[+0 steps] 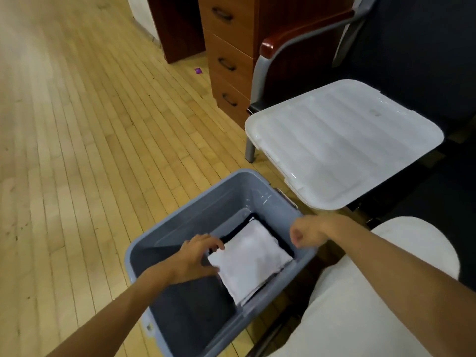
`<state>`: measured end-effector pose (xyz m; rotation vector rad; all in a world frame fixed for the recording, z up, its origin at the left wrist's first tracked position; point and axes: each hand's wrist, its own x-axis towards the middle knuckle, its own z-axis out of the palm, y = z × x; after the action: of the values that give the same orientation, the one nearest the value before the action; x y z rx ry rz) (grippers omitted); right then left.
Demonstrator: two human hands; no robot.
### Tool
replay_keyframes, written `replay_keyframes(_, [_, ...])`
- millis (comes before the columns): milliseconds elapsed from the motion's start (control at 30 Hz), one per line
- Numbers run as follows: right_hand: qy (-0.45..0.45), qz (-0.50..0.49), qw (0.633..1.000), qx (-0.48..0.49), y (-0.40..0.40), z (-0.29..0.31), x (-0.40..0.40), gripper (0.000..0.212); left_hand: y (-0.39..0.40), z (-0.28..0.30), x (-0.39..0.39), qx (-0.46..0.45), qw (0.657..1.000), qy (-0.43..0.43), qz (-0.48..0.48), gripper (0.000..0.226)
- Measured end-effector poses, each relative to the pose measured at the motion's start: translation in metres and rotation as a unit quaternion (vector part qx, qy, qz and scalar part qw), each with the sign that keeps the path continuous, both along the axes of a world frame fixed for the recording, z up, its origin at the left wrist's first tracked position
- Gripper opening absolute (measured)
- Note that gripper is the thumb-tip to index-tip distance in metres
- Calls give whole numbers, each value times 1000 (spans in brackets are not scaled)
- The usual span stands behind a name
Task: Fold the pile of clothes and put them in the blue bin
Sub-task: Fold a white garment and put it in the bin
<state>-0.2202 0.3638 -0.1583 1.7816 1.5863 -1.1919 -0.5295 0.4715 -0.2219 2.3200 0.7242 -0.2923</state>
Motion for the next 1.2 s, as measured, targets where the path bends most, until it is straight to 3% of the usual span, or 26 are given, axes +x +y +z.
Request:
replay_keyframes(133, [71,-86,978,177,-9,25,18,14,1,42,69,-7,995,-102,3,22])
replay_keyframes(233, [118,-159,943,267,-33,50,35,19,-19,79,152,-15,985,-168,-31,7])
replay_keyframes(300, [139,-225,908,326,-51,69,47,23,-31,99,201,-25,977,-210,-33,15])
replay_keyframes(400, [110,-339,833,423,-119,93,97,27,-78,127,290,-39,960,-259,-95,27])
replay_keyframes(467, [69,-407,775,479,-191,100,140,22,-129,142,350,-69,951,-265,-144,19])
replay_keyframes(533, [25,-498,692,522,-275,100,179,18,-186,151,405,-86,939,-267,-198,10])
replay_keyframes(600, [-58,-598,602,526,-364,89,211,16,-237,146,449,-89,931,-263,-237,8])
replay_keyframes(700, [-260,-684,492,472,-488,69,237,11,-308,133,507,-85,919,-248,-293,14])
replay_keyframes(800, [-359,-729,421,403,-571,51,250,26,-361,123,539,-79,920,-198,-329,14])
replay_keyframes(900, [-346,-784,423,293,-624,26,253,57,-398,105,545,-71,924,-194,-321,14])
replay_keyframes(933, [-319,-806,410,285,-639,15,254,68,-410,98,546,-71,924,-181,-330,13])
replay_keyframes(1000, [-259,-843,345,323,-649,3,258,79,-424,90,547,-63,918,-155,-360,13])
replay_keyframes(1067, [-254,-851,282,364,-649,0,265,62,-432,87,550,-68,911,-146,-381,13])
replay_keyframes(1133, [-254,-846,235,406,-641,3,278,27,-434,87,554,-75,907,-145,-388,12])
replay_keyframes(1200, [-217,-844,187,454,-633,12,287,36,-434,89,556,-78,909,-139,-386,10])
